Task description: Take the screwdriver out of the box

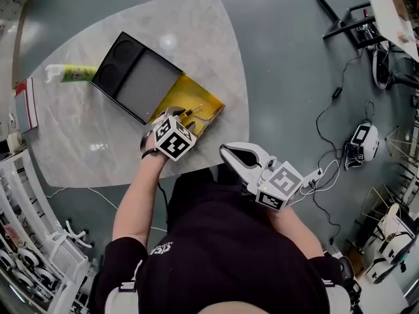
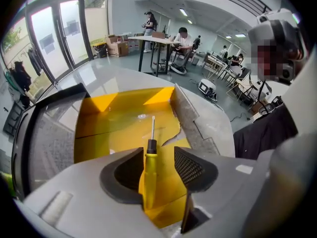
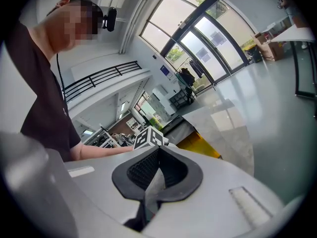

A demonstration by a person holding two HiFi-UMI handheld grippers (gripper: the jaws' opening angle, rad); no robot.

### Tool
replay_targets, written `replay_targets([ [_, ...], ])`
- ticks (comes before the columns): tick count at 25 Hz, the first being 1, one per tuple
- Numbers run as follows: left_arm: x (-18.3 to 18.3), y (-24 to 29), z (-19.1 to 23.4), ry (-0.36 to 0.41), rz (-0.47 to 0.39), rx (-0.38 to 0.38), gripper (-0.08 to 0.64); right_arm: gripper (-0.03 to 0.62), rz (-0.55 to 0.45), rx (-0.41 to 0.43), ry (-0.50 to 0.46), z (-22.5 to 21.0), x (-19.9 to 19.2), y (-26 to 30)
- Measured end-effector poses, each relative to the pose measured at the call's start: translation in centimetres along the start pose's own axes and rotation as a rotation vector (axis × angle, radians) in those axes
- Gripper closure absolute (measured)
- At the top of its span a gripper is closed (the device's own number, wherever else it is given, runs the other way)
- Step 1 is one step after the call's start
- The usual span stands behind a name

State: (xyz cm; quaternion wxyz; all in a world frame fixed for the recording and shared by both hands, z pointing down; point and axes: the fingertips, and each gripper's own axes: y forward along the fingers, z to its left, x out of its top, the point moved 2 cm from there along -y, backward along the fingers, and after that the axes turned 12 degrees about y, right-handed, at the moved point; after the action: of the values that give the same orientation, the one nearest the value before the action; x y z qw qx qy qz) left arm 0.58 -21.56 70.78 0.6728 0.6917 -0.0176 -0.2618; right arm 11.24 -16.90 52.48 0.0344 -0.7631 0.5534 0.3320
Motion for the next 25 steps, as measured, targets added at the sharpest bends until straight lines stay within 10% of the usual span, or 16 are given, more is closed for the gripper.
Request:
replay_targets([
  [25,2.1,-5.1,0.5,0.002,-0.079,0.079,0.486,0.578,-0.053,0.05,-0.08,5.2,2.7,0.2],
])
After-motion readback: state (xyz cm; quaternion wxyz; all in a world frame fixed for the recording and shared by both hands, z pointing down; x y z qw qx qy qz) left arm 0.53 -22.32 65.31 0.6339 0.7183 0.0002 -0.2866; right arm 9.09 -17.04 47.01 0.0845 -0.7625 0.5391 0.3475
